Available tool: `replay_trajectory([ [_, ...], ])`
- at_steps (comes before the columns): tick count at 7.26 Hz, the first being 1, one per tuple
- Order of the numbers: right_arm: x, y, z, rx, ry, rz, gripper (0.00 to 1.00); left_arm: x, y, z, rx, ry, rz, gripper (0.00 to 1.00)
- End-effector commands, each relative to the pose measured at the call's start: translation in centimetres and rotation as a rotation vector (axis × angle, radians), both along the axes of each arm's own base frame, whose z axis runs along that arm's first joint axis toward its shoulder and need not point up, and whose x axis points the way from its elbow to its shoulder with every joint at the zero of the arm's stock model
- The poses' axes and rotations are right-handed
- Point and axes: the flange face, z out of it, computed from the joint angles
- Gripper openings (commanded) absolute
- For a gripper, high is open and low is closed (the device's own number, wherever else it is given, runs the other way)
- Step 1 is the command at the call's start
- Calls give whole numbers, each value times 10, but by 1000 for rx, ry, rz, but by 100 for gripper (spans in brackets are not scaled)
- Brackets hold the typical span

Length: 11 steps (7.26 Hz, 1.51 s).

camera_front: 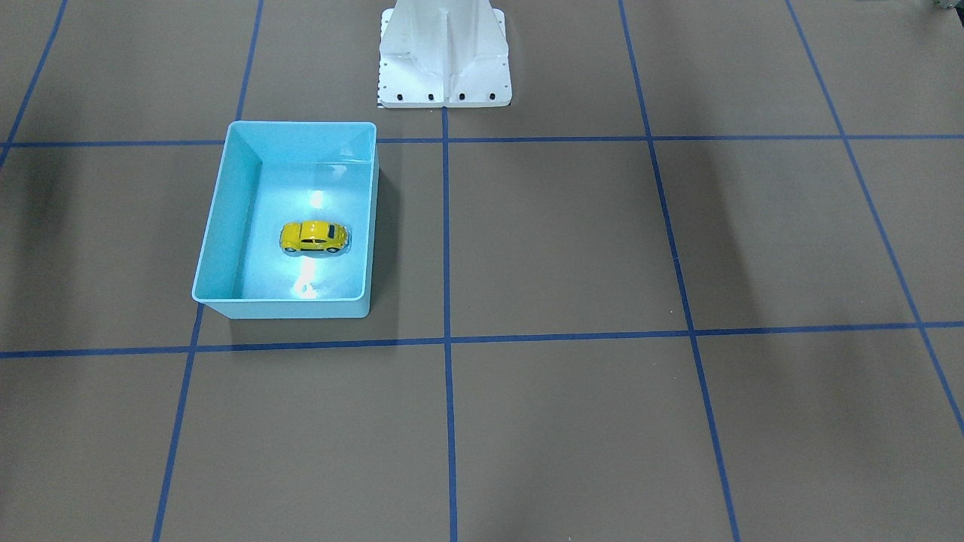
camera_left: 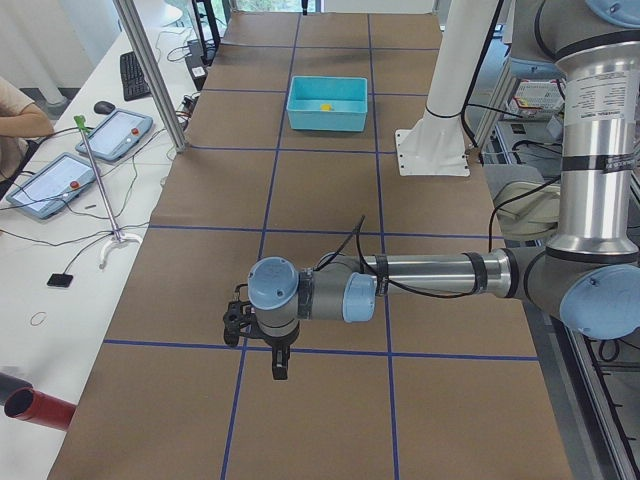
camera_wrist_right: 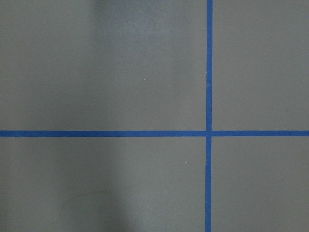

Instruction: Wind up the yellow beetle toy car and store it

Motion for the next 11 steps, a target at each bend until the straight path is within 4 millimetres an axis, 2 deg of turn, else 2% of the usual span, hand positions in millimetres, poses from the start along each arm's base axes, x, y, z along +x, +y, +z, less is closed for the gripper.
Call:
replay_trajectory([
  [1, 29, 15, 18, -12, -29, 40, 100, 0, 0, 0, 2, 0, 0, 100],
  [2, 39, 24, 26, -27, -39, 59, 100, 0, 0, 0, 1, 0, 1, 100],
  [5, 50, 28, 29, -30, -42, 79, 100, 0, 0, 0, 3, -1, 1, 100],
  [11, 59, 38, 33, -45, -82, 101, 100, 0, 0, 0, 3, -1, 1, 100],
])
